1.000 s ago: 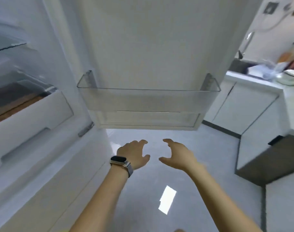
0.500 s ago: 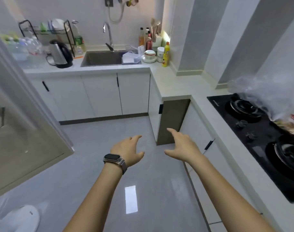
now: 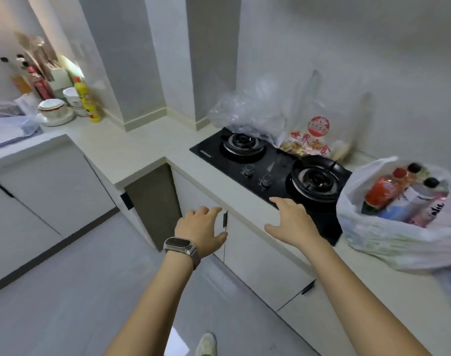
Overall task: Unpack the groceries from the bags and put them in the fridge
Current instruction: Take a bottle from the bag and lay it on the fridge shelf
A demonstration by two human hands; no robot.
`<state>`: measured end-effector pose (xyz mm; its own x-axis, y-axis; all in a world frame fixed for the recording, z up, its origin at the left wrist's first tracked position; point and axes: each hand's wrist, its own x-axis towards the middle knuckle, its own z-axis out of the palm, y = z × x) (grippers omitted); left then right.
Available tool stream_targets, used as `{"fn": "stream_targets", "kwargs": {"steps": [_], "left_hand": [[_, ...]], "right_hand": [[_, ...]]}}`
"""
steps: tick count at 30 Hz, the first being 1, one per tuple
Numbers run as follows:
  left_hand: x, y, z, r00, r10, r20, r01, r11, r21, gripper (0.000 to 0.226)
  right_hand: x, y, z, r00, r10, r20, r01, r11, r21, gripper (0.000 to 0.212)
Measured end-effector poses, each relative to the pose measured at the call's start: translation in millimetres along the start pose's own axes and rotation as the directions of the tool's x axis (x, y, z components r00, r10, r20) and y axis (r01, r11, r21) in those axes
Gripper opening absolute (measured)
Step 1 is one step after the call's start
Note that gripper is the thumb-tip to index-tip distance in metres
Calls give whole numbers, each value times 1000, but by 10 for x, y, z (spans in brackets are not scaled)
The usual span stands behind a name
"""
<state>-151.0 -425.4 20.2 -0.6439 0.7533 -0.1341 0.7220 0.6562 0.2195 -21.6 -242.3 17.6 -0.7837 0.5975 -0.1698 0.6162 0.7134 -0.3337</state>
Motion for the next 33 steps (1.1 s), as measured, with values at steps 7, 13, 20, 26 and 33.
{"fn": "stream_targets", "kwargs": {"steps": [7, 13, 20, 26, 33], "left_hand": [[963, 607, -35, 944, 323, 71, -326, 944, 39, 63], [1385, 1265, 142, 836, 530, 143, -536, 844, 7, 59], [1772, 2106, 488, 724, 623, 296, -627, 773, -93, 56], [2128, 2809, 587, 695, 660, 285, -643, 748, -164, 52], [2394, 3163, 598, 709, 649, 277, -611, 761, -219, 47]], "right_hand": [[101, 642, -251, 940, 326, -95, -316, 942, 109, 71], [-21, 1201, -326, 818, 549, -172, -495, 823, 278, 66], [-24, 1989, -507, 718, 660, -219, -546, 730, 410, 58], [320, 2653, -823, 709, 661, -245, -522, 726, 448, 55], [1176, 3182, -1197, 741, 594, -313, -461, 789, 406, 61]]}}
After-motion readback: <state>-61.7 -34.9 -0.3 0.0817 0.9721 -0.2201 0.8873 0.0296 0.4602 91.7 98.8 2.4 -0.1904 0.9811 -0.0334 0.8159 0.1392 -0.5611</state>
